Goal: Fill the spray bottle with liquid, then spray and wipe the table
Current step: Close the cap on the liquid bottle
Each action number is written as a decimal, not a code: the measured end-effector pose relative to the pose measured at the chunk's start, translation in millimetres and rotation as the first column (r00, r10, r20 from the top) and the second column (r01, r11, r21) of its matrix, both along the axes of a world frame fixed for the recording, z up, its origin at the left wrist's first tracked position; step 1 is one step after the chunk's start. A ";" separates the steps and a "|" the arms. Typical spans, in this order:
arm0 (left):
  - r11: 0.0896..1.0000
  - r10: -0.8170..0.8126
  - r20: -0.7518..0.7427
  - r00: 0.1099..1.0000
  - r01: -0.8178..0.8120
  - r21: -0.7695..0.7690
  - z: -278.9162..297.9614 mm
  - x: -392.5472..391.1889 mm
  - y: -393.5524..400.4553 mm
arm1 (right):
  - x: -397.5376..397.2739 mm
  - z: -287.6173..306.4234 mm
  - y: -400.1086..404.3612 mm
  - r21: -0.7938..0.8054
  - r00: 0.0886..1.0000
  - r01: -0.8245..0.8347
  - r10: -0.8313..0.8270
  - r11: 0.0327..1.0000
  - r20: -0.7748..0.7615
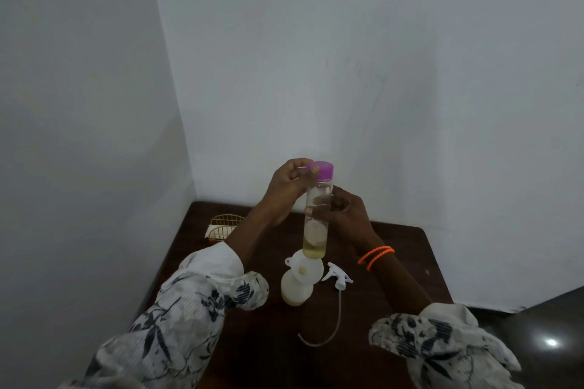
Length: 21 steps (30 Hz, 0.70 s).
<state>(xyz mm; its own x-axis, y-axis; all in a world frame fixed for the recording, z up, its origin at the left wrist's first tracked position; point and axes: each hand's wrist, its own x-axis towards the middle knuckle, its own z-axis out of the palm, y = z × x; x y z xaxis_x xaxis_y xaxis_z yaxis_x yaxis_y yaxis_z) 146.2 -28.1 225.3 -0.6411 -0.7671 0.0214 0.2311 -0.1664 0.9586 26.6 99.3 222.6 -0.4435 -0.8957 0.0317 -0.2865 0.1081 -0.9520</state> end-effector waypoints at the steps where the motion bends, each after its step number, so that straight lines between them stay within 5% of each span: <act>1: 1.000 0.019 -0.014 1.000 -0.019 0.021 -2.5 -1.0 -1.5 | -0.4 -0.5 0.5 0.000 1.000 0.004 -0.004 1.000 0.017; 6: 0.998 -0.006 -0.029 1.000 0.008 0.068 1.6 3.9 2.8 | 0.2 -2.0 -0.8 0.002 1.000 0.007 -0.007 1.000 0.017; 11: 0.989 -0.045 0.065 0.997 0.054 -0.138 3.1 1.7 6.2 | 3.3 -2.2 -2.5 -0.014 1.000 0.016 -0.016 1.000 0.009; 17: 0.998 0.005 0.005 1.000 -0.004 -0.064 2.8 2.3 2.2 | 1.3 -2.0 -2.6 -0.021 0.997 0.036 -0.034 0.999 0.067; 21: 0.971 0.094 0.085 0.992 -0.073 -0.227 7.8 0.4 10.5 | 2.0 -2.3 -6.6 -0.012 0.999 0.054 -0.054 0.998 0.005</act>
